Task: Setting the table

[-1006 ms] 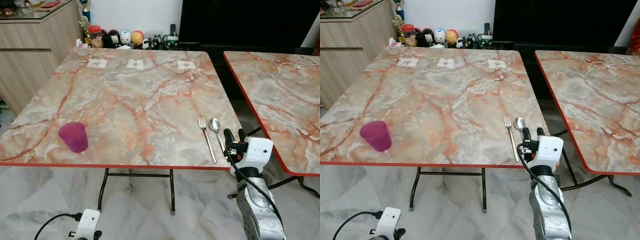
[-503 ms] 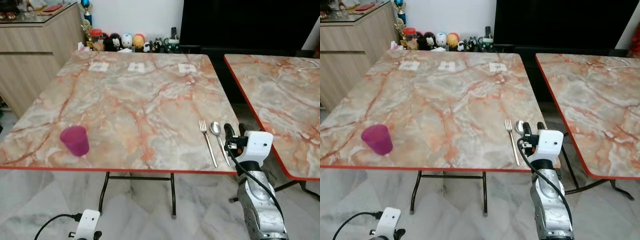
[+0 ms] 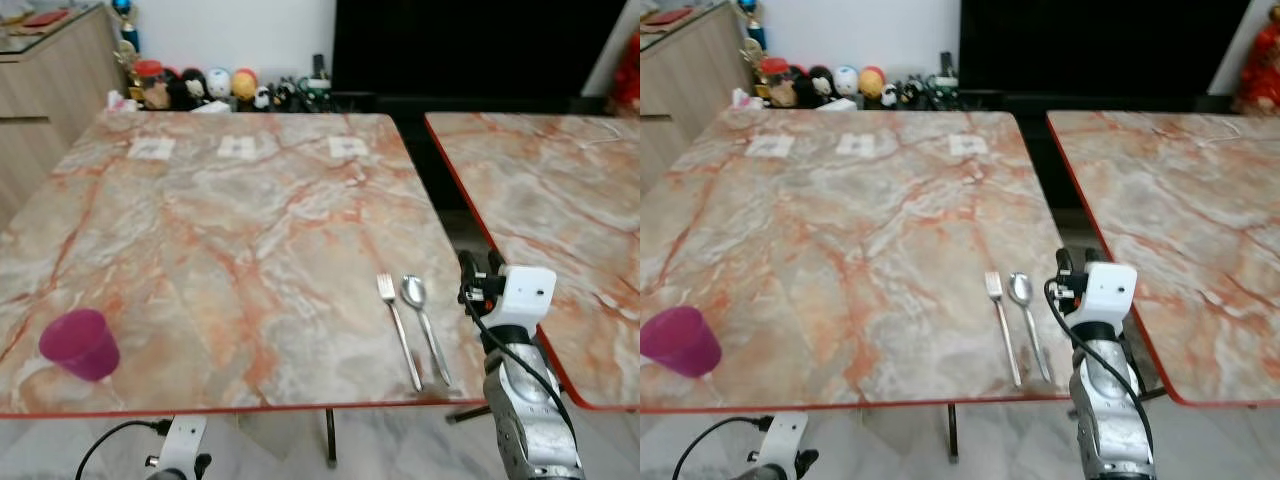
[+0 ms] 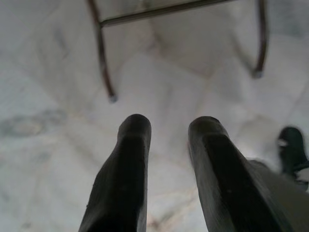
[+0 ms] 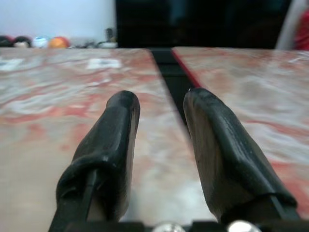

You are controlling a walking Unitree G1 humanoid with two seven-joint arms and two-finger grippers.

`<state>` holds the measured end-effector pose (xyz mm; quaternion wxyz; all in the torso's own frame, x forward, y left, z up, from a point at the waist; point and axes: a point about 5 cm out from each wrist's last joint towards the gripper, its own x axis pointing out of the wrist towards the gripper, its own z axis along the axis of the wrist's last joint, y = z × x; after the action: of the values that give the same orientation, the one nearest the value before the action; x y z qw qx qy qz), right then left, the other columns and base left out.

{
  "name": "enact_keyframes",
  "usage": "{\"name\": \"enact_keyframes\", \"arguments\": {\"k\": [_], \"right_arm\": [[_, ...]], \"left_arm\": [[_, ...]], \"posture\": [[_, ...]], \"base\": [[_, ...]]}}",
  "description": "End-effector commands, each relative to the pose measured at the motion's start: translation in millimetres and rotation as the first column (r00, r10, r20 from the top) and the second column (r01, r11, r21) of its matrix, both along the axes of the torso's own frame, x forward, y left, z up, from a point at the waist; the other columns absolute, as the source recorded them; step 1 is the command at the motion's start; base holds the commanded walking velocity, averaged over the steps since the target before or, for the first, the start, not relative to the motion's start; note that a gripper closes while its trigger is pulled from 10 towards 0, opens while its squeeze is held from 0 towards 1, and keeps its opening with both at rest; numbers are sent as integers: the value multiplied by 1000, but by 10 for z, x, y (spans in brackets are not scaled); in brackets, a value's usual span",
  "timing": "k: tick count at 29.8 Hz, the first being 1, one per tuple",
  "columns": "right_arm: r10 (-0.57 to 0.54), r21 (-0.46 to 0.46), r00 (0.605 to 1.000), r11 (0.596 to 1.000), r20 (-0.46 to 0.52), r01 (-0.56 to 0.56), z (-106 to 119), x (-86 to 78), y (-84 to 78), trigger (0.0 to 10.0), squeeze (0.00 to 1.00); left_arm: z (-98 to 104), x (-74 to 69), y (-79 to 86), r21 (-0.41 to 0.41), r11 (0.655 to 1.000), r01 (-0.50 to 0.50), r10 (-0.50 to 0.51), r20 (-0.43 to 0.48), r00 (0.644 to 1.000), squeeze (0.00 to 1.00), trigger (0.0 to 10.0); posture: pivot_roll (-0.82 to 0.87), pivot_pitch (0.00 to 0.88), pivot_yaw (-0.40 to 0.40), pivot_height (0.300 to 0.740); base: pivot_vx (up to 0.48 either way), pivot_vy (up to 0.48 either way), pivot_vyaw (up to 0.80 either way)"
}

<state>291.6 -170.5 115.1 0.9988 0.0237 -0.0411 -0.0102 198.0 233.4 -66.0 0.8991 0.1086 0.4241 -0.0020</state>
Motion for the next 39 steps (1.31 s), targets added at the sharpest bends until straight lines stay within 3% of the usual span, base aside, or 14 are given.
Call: {"name": "enact_keyframes", "arguments": {"k": [1, 7, 16, 21, 35, 37, 39], "right_arm": [[31, -1, 999, 1000, -17, -31, -23, -12, 17, 10000, 0], [168, -35, 983, 985, -72, -171, -99, -18, 173, 10000, 0], [164, -32, 981, 985, -107, -168, -180, -47, 177, 10000, 0], [190, -27, 953, 979, -235, -202, -397, -138, 199, 10000, 0], [158, 237, 945, 967, -288, -89, -510, -207, 185, 10000, 0], [155, 288, 947, 955, -281, -71, -498, -213, 185, 10000, 1000], [156, 293, 948, 953, -279, -71, -490, -212, 182, 10000, 1000]], "left_arm": [[-38, -76, 21, 3, 1000, -5, 5, -27, 1000, 0, 10000], [-41, -86, 26, 2, 1000, -3, 3, -30, 1000, 0, 10000], [-42, -87, 26, 3, 1000, -4, 4, -30, 1000, 0, 10000], [-43, -84, 16, 3, 1000, 0, 0, -31, 1000, 0, 10000], [-43, -80, 12, 8, 1000, 6, -6, -34, 999, 0, 10000], [-43, -79, 10, 8, 1000, 4, -4, -33, 999, 0, 10000], [-43, -78, 7, 8, 1000, 4, -4, -33, 999, 0, 10000]], "posture": [[58, 0, -23, 740], [60, 0, -22, 740], [59, 0, -21, 740], [56, 0, -20, 740], [58, 0, -25, 740], [55, 0, -25, 740], [52, 0, -24, 740]], "base": [[0, 0, 0], [0, 0, 0], [0, 0, 0], [0, 0, 0], [0, 0, 0], [0, 0, 0], [0, 0, 0]]}}
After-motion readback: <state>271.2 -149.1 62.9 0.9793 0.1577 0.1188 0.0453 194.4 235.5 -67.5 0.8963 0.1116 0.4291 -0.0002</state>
